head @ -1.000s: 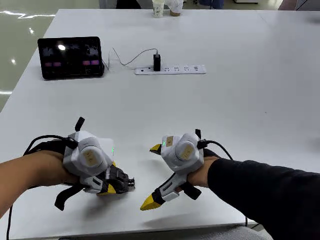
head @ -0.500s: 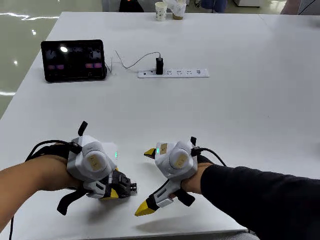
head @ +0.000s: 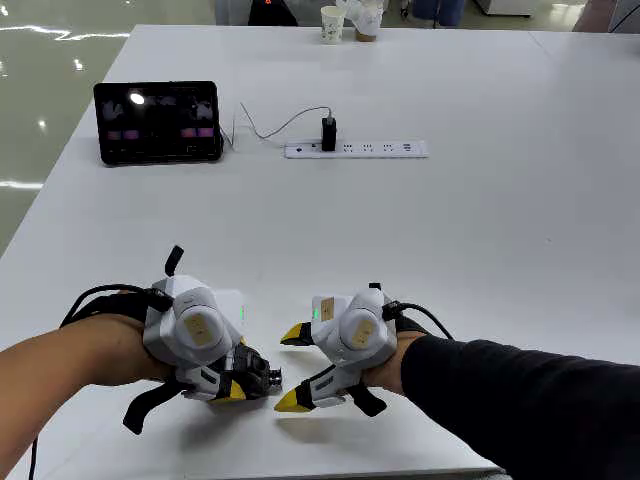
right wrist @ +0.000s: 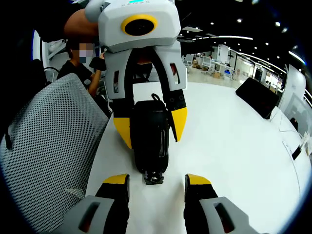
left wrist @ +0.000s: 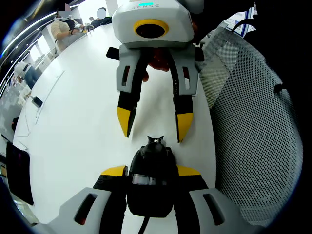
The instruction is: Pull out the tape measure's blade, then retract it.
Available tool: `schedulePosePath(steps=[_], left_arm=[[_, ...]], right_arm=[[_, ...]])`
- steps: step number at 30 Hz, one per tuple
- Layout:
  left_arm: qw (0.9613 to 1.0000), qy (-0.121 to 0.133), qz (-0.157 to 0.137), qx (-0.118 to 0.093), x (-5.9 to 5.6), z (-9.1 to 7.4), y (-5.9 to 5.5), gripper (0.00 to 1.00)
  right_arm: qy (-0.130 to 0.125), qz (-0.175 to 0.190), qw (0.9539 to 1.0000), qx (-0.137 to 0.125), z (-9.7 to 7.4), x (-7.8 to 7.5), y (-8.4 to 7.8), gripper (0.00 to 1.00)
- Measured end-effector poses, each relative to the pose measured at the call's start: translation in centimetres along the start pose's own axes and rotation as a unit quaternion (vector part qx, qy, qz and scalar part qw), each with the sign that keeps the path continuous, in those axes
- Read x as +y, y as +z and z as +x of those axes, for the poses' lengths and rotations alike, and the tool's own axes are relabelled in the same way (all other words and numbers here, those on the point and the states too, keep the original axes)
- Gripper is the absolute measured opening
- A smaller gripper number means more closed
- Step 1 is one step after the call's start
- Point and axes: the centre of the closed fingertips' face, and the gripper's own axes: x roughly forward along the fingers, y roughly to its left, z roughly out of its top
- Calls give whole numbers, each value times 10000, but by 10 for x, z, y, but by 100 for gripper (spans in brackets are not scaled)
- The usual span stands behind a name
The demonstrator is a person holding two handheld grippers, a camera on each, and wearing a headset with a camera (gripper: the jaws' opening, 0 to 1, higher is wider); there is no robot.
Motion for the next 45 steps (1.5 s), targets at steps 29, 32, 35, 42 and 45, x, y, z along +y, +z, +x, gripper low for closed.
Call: schedulePosePath(steps=[29,32,35,42,45], left_arm=[[10000,-20,-18,-42,0,0,0,31],[10000,-35,-20,-43,0,0,0,31],[10000,-77,-35,-38,0,-1,0,31],[9999,-94,-48,-55,-1,-1,-1,31],[9999,-73,-70,-71,-1,-1,-1,31]], right_arm=[[261,-196,9990,303,13,4,-4,12],[242,-181,9991,301,13,4,-5,11],[206,-162,9992,290,12,4,-6,10],[198,-40,9996,219,8,5,-8,10],[200,-14,9995,224,7,4,-9,10]])
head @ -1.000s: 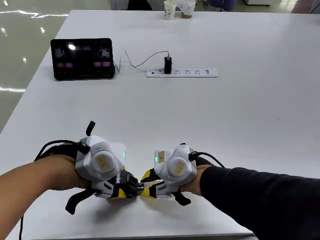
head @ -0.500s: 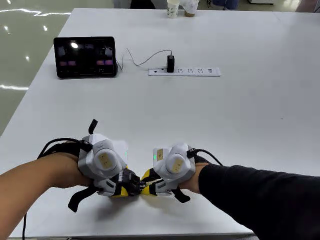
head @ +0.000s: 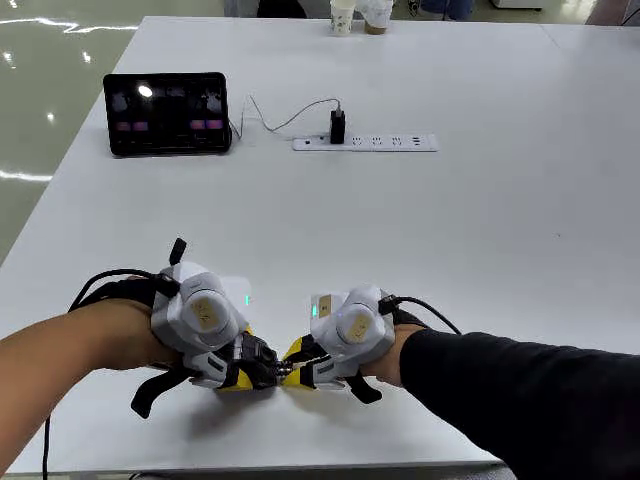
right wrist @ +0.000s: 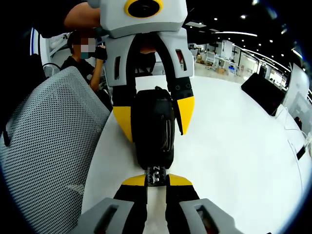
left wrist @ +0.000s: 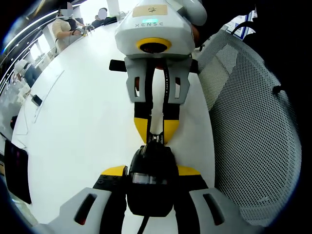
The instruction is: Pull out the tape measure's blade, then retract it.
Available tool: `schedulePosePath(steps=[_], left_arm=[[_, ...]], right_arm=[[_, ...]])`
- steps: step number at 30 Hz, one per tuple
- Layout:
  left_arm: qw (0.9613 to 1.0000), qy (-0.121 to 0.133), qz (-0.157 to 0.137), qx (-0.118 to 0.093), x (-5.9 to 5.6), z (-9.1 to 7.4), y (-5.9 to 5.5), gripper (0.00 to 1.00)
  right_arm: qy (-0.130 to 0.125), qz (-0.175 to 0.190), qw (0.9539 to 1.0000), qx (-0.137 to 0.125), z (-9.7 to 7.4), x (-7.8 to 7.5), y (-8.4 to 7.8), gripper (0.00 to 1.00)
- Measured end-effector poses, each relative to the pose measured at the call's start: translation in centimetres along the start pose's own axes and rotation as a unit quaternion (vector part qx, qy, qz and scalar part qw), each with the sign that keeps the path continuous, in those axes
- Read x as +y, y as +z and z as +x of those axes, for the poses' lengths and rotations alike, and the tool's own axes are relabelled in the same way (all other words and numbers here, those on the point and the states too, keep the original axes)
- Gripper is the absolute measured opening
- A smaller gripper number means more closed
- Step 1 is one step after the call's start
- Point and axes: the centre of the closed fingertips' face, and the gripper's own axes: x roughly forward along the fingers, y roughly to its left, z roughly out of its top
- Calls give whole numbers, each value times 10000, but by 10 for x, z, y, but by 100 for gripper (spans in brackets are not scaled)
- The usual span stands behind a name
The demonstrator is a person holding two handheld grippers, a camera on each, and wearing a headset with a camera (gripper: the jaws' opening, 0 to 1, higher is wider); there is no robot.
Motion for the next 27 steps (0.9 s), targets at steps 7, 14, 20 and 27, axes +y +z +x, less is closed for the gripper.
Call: schedulePosePath(steps=[7,14,20,27], left_arm=[[10000,18,-22,-1,1,0,0,31],[10000,29,-27,-10,1,0,0,31],[10000,35,-45,-15,2,0,0,31],[10000,46,-47,-12,2,0,0,31]], right_arm=[[26,37,10000,16,-3,0,-3,10],[46,45,10000,13,-4,-1,-5,10],[40,80,10000,22,-6,-2,-8,10],[28,130,9999,35,-8,-2,-11,10]])
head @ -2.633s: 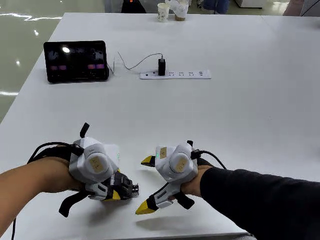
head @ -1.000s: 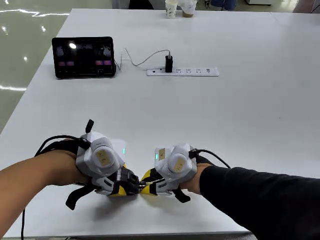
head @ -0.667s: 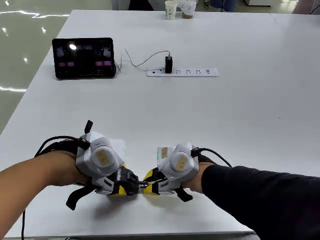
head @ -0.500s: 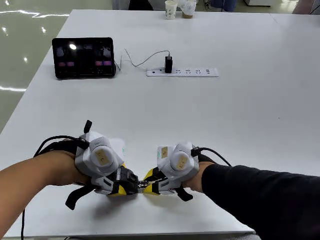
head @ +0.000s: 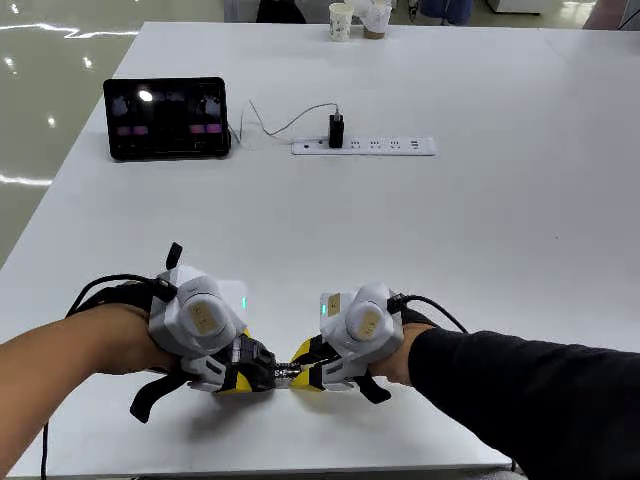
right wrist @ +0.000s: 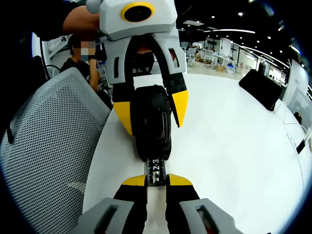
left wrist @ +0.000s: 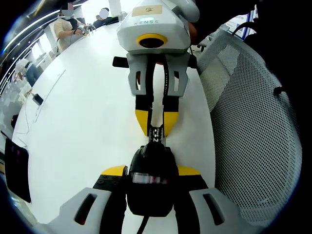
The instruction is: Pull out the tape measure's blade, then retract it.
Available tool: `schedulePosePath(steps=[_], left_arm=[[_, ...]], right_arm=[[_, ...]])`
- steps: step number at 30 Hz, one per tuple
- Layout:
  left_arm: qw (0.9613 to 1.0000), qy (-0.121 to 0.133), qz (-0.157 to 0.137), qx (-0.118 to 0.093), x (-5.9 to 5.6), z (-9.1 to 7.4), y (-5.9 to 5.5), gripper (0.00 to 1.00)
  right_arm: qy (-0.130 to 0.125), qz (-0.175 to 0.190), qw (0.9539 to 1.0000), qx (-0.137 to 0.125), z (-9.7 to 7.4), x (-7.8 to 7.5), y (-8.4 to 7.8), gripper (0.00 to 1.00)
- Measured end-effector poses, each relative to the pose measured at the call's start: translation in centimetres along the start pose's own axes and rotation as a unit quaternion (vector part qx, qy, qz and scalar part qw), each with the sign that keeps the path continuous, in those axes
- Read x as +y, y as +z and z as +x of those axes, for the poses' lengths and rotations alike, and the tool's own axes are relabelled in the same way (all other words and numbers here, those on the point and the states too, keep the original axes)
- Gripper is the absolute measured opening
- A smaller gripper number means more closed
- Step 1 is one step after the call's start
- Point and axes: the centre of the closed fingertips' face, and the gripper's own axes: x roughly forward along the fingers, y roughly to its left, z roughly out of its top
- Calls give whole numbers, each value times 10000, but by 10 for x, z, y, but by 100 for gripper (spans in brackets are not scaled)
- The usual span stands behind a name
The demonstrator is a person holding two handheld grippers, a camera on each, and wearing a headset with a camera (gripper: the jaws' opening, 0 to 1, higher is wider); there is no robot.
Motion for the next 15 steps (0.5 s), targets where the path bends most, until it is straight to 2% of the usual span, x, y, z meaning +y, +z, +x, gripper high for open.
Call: schedulePosePath(steps=[15], left_arm=[[10000,18,-28,-20,0,0,0,31]], right_arm=[[-25,54,10000,20,-6,-1,-6,10]])
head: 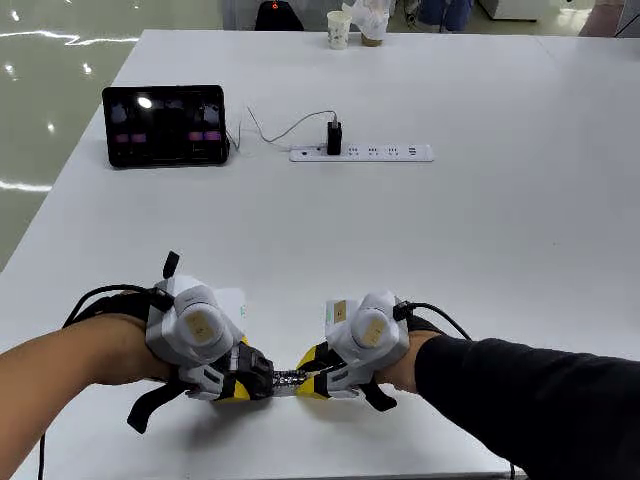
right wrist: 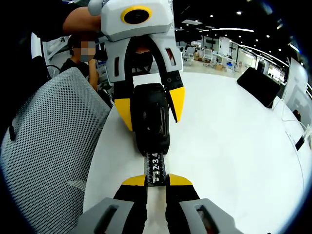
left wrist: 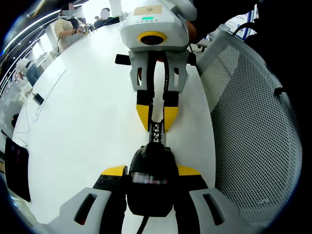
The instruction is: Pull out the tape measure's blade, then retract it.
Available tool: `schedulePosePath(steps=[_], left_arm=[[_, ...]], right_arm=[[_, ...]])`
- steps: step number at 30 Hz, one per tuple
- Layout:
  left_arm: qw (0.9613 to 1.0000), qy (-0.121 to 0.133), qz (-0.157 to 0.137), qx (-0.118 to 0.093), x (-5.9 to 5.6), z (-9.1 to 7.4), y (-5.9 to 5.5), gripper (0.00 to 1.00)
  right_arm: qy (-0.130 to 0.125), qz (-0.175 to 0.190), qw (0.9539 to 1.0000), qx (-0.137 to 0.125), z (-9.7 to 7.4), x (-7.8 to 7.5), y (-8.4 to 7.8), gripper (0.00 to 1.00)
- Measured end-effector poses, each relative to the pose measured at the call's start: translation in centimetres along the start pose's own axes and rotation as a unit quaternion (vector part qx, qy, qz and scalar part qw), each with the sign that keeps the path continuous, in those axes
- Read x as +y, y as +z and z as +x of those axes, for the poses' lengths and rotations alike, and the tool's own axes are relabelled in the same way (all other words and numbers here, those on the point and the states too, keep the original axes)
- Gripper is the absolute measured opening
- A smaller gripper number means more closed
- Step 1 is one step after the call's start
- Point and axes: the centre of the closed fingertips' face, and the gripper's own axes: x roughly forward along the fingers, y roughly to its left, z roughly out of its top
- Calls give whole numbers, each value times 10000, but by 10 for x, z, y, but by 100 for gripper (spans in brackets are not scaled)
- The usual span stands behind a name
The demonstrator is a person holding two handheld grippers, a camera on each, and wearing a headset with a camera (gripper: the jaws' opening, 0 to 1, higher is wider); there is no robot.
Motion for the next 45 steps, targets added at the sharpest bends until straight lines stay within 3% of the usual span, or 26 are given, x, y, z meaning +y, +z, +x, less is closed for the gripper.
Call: schedulePosePath(steps=[45], left_arm=[[10000,12,29,-52,0,0,0,31]], right_arm=[[-75,28,9999,102,-19,1,-17,10]])
